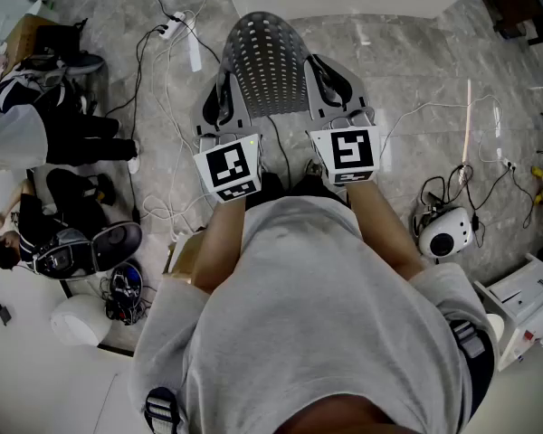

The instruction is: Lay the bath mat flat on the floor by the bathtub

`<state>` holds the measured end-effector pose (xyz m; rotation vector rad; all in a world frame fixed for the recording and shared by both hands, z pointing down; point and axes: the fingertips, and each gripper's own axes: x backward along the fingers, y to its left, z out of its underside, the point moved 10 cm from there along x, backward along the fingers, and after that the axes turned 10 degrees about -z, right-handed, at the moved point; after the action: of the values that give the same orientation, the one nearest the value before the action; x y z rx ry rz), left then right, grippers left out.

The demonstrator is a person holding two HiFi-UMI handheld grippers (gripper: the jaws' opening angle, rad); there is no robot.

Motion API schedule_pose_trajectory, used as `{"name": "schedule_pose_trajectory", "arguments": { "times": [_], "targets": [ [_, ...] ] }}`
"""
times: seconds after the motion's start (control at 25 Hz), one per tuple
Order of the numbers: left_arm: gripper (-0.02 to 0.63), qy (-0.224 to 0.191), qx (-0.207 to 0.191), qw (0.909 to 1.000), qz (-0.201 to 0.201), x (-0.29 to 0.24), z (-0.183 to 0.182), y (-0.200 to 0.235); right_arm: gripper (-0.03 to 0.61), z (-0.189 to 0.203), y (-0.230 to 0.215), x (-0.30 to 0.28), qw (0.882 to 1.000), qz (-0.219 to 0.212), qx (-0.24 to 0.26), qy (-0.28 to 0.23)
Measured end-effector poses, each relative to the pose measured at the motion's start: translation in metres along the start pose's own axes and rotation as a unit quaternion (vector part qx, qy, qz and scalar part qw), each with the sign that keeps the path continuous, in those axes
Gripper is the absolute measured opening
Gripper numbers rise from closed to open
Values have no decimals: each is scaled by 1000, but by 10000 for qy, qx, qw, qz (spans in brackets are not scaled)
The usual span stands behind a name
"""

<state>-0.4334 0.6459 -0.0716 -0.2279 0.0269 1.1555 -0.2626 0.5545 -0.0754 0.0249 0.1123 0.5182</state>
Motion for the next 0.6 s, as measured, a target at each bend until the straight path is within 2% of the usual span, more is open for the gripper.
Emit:
{"name": "schedule_pose_trajectory", "arguments": {
  "times": [0.28,0.6],
  "targets": [
    [23,146,98,9998,-34,-3,10,23,23,2,14,-17,10000,-27,2,78],
    [23,301,222,9992,138,-4,24,36,23,12,26,-22,9995,-9,66,302]
  ]
}}
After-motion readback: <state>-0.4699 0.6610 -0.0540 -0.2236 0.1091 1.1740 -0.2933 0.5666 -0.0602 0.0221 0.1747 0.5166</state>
